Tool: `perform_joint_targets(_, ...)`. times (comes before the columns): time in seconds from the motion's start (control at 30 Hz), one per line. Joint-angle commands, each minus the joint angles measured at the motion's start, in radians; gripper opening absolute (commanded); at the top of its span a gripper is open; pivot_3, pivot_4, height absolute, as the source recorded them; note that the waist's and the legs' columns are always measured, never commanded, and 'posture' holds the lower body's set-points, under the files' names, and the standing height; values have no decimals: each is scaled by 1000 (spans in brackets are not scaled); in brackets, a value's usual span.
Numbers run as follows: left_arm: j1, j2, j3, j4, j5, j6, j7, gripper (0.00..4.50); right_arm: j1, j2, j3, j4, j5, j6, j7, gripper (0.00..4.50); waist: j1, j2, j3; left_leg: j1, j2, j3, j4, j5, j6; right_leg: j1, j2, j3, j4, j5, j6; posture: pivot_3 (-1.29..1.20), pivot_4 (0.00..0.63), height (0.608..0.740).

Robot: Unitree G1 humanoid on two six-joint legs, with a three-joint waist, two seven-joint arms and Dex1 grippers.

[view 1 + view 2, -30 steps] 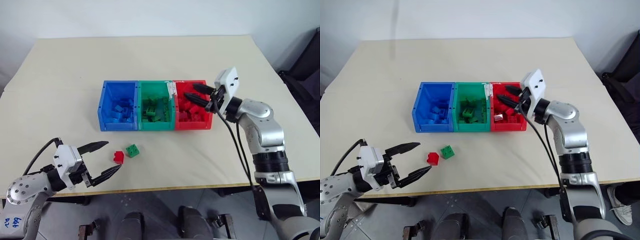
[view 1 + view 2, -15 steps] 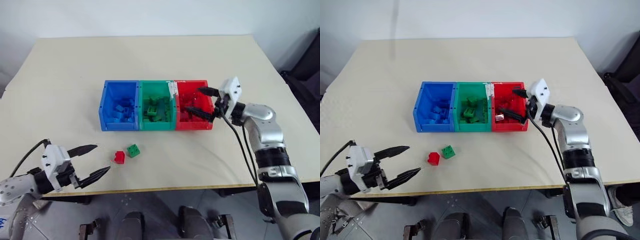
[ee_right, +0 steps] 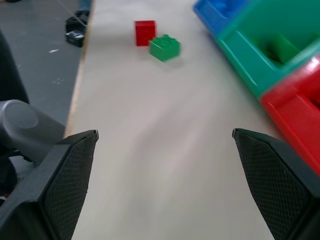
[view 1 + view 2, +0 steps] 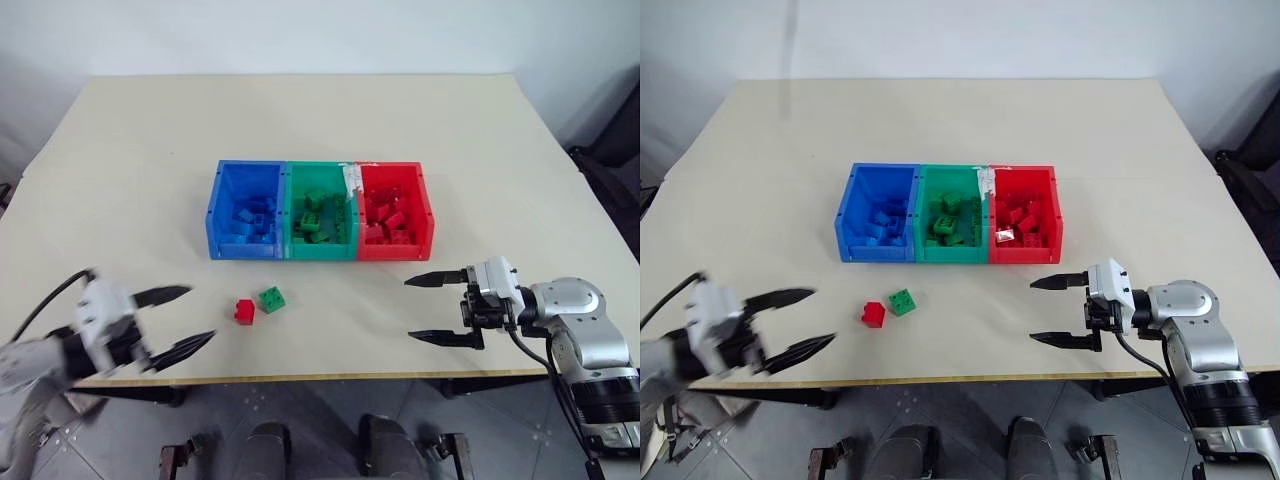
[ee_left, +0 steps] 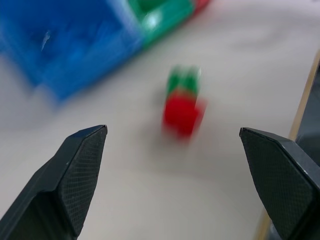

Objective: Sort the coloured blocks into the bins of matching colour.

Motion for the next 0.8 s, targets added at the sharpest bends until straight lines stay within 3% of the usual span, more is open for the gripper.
perform_joint_targets(0.03,-133,39,-166,-84,77,154,91,4500,12,-14,-39,-77,37,28,-37,4488,-1,0,0,0,0,0,0,0,0,0,0,0,0,0,0,0,150,740)
perform_joint_targets(0.23,-359,38,-417,-57,227,358,213,4500,55,-2,-36,-176,43,56,-102,4488,-4,0,0,0,0,1,-1,0,-1,-1,1,0,0,0,0,0,150,740)
perform_joint_targets(0.43,-434,20,-504,-8,270,436,213,4500,118,-9,-46,-276,59,92,-166,4488,0,0,0,-1,-1,1,-1,0,0,-1,0,0,0,0,0,0,150,740)
perform_joint_targets(0.73,-461,-33,-534,84,304,345,180,1681,140,-20,-53,-285,43,87,-208,4500,2,0,0,-1,-1,0,0,0,0,-1,0,0,0,0,0,0,150,740)
perform_joint_targets(0.8,-456,-32,-535,90,311,326,170,1474,145,-26,-58,-283,40,86,-212,4500,4,0,0,-1,-1,0,0,0,0,-1,0,0,0,0,0,0,150,740)
